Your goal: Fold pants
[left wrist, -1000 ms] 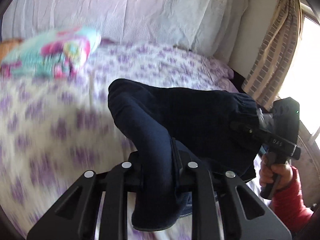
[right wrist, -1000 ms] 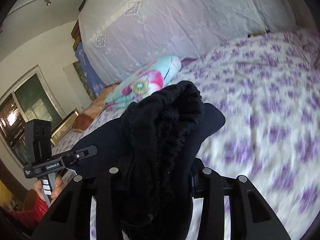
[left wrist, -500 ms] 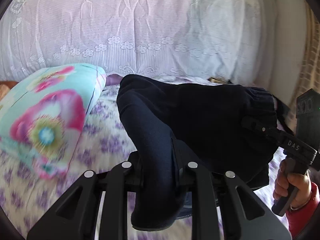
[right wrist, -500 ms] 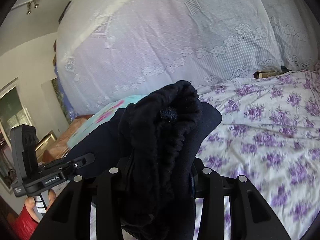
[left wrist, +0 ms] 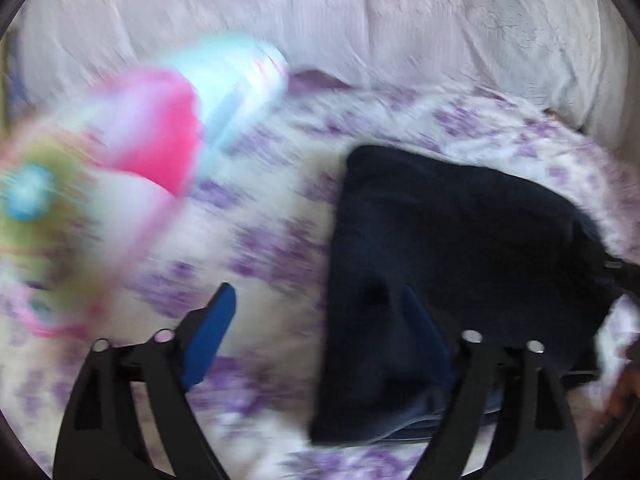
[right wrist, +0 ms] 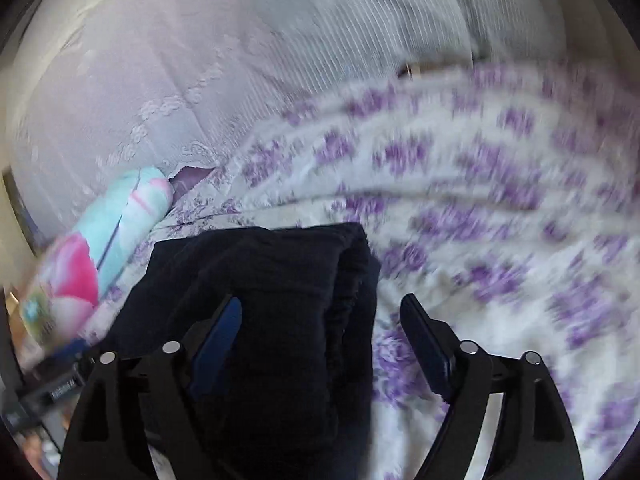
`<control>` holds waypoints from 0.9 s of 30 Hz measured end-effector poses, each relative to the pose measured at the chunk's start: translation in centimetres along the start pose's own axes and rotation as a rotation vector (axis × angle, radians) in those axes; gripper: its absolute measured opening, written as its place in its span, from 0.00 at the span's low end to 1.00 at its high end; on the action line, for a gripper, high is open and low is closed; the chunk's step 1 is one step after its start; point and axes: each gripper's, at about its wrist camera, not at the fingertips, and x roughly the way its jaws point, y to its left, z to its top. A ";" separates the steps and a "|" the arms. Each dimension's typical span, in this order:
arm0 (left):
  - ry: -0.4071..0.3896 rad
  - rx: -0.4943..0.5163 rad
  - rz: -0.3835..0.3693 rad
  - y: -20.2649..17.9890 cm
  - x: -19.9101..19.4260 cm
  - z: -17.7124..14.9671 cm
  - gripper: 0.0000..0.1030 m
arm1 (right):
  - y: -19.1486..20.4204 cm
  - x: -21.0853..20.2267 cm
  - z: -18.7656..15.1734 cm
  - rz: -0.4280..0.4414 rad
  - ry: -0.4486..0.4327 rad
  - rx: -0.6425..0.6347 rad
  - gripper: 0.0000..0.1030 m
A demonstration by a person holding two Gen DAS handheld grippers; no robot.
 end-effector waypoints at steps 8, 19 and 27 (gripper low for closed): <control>-0.035 0.177 0.134 -1.6 -5.0 -4.2 0.92 | 3.3 -5.0 -2.6 -0.199 -0.003 -0.151 0.97; -0.270 0.226 -0.028 -3.0 -18.6 -8.9 0.95 | 6.5 -14.5 -9.1 -0.159 -0.134 -0.148 0.97; -0.250 0.160 -0.070 -2.4 -18.3 -8.4 0.95 | 6.5 -15.2 -9.8 -0.136 -0.172 -0.154 0.97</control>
